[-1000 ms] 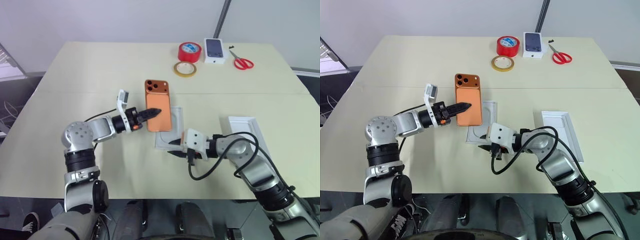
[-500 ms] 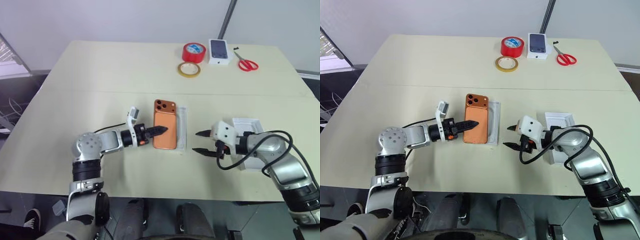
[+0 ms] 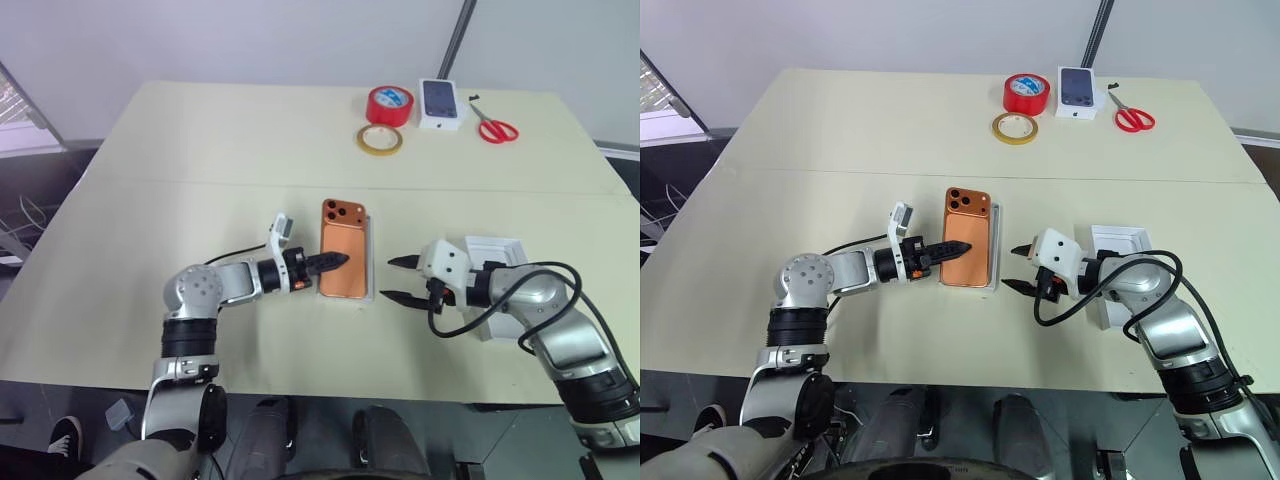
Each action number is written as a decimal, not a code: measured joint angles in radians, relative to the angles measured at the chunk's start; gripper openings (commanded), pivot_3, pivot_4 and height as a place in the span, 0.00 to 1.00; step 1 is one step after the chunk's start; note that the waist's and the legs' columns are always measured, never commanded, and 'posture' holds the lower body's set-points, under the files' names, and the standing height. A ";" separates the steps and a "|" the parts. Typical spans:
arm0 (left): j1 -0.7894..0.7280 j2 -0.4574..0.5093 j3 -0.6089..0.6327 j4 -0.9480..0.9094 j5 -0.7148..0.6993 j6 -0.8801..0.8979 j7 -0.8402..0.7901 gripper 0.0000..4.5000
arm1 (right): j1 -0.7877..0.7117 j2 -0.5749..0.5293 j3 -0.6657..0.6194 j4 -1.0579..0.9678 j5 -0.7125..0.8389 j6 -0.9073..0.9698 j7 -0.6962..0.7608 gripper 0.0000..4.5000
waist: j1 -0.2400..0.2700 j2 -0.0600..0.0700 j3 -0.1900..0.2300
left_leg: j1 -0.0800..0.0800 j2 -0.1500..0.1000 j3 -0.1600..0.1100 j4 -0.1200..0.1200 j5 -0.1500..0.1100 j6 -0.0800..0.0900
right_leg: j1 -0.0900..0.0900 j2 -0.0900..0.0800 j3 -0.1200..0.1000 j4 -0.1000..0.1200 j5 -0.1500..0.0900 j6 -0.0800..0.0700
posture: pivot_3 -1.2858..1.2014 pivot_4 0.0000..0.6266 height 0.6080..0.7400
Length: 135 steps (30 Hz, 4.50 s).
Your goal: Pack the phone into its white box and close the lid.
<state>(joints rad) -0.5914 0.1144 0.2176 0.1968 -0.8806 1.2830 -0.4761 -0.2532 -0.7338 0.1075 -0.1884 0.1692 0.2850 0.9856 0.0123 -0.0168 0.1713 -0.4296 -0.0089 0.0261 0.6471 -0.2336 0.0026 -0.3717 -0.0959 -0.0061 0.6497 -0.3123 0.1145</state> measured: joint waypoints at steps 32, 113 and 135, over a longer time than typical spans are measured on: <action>-0.020 0.124 -0.002 -0.164 0.018 0.070 0.034 0.42 | -0.033 0.019 0.036 0.039 -0.046 -0.023 -0.023 0.54 | -0.001 0.000 0.000 | 0.001 0.000 0.000 0.000 0.001 -0.001 | 0.001 0.001 0.000 0.000 0.000 0.000 | 0.52 0.24 0.91; -0.098 0.175 -0.355 -0.047 0.486 -0.539 -0.380 1.00 | 0.219 -0.278 -0.217 0.107 -0.098 -0.064 0.054 0.12 | 0.025 0.001 0.000 | 0.001 0.000 0.001 0.004 -0.002 0.004 | 0.004 0.000 0.000 0.000 0.000 0.000 | 0.52 0.24 0.91; 0.129 0.393 -0.244 -0.179 0.475 -1.110 -0.686 1.00 | 0.163 -0.217 -0.434 -0.113 0.172 0.684 -0.181 1.00 | 0.000 0.002 0.000 | 0.001 0.001 0.000 0.001 -0.003 0.006 | 0.003 -0.001 0.000 -0.002 0.000 -0.001 | 0.52 0.24 0.91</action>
<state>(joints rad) -0.4623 0.5071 -0.0264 0.0182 -0.4060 0.1728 -1.1625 -0.0900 -0.9510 -0.3262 -0.3011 0.3408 0.9689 0.8044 0.0122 -0.0144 0.1709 -0.4287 -0.0078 0.0260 0.6480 -0.2367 0.0087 -0.3690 -0.0972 -0.0062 0.6482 -0.3125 0.1138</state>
